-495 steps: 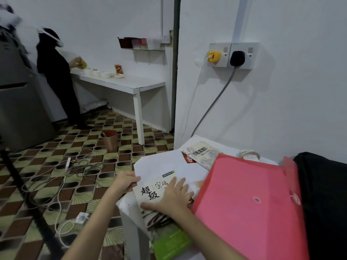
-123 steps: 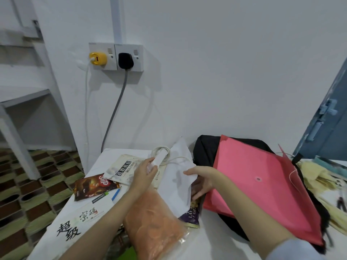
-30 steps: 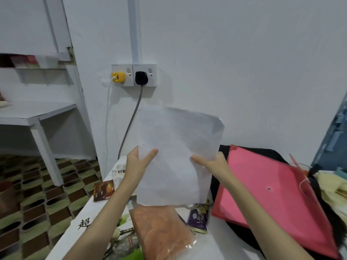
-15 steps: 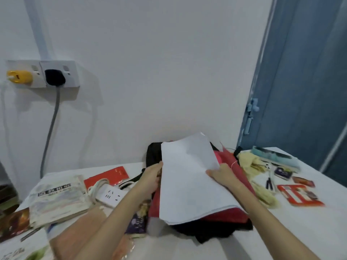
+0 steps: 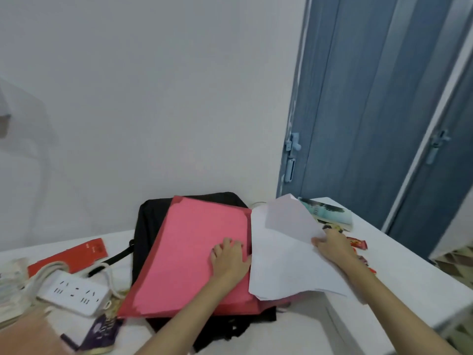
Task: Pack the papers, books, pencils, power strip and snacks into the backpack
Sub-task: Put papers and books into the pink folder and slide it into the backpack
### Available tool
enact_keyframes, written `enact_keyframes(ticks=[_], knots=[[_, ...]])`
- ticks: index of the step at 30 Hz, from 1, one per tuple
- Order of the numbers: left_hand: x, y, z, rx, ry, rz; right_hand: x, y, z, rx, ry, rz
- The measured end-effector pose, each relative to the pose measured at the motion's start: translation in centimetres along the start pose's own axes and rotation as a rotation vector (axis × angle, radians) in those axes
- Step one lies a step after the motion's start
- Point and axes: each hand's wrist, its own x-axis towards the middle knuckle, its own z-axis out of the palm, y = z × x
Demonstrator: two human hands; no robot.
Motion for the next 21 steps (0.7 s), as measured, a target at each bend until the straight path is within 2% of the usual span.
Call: enact_keyframes(ticks=[5,8,12,14,18,21], knots=[[0.4,2.3,0.0,0.126,-0.027,-0.092,2.3,2.1,-1.4,0.021,-0.033,-0.058],[0.3,2.5,-1.4,0.111,-0.007,-0.136,3.4,2.8,-1.5,0.053,-0.06,-0.063],[-0.4,2.2,-3.3,0.009,0.161,-0.126,4.0,2.9,-1.5,0.128,-0.193,-0.065],[-0.7,1.8,-3.7,0.051,0.253,-0.145,3.8,2.6,-1.5,0.161,-0.286,-0.072],[-1.3,1.4,-4.0,0.191,0.292,-0.271,4.6,2.4,-1.5,0.145,-0.393,-0.197],[-1.6,1.0,-3.7,0.24,0.368,-0.248,4.4,1.3,-1.8,0.102,-0.464,-0.271]])
